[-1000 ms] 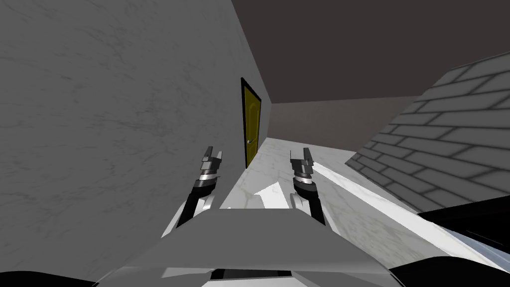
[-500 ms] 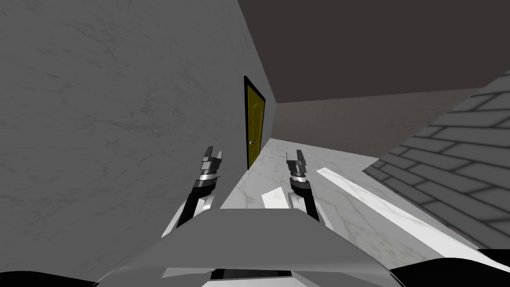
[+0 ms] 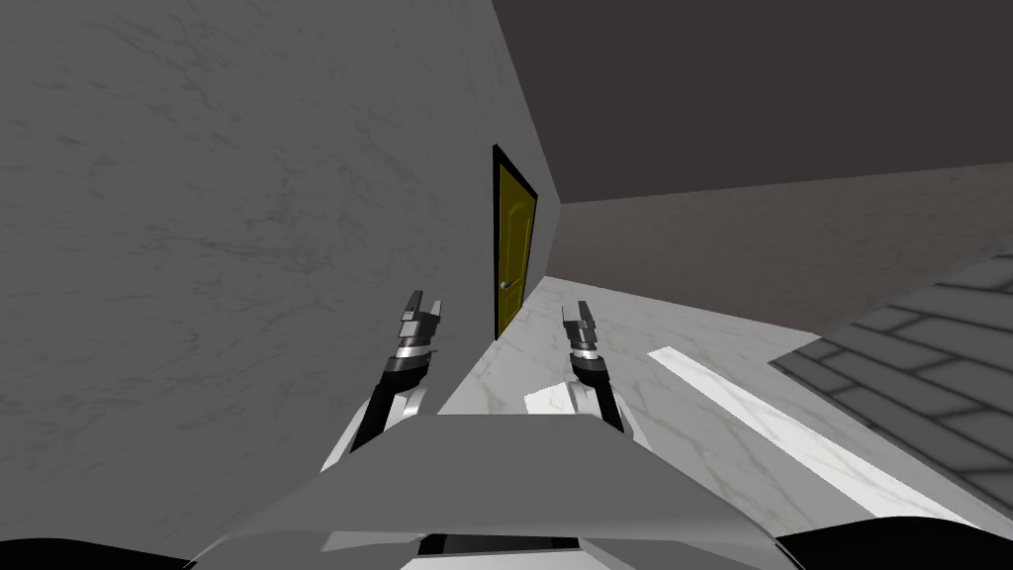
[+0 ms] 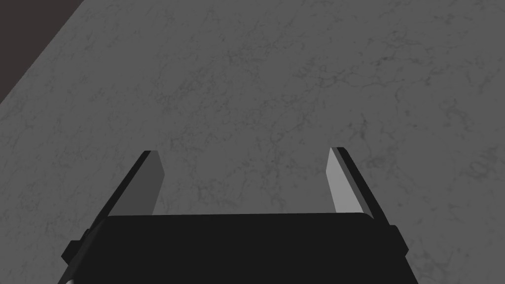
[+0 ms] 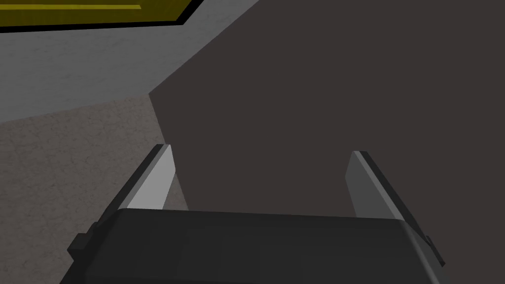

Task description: Pull the door open

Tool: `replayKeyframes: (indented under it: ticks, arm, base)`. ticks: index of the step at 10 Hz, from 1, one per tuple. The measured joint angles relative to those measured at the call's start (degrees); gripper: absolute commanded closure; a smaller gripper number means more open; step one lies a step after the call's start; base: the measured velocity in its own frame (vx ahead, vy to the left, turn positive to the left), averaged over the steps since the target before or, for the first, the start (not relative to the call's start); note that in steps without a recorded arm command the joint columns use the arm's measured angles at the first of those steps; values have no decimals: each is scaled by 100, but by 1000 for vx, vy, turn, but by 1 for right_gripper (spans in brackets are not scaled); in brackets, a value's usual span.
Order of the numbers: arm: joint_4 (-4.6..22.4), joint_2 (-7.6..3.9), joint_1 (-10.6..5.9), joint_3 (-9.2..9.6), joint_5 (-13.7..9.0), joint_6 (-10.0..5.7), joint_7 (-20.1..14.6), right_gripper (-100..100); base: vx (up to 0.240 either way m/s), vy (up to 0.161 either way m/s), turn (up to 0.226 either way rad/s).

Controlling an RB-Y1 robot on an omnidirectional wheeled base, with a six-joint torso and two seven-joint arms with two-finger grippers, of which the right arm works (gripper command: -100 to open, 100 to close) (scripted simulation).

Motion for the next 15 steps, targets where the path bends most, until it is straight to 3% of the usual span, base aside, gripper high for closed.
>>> replayKeyframes:
  ticks: [3,15]
  arm:
    - [383,-123,-148,37,-16,4,-42,-100]
    - [1793,-429,-676,145,-59,-126,-136,-100]
  base:
    - [119,-83,153]
    - [75,-69,139]
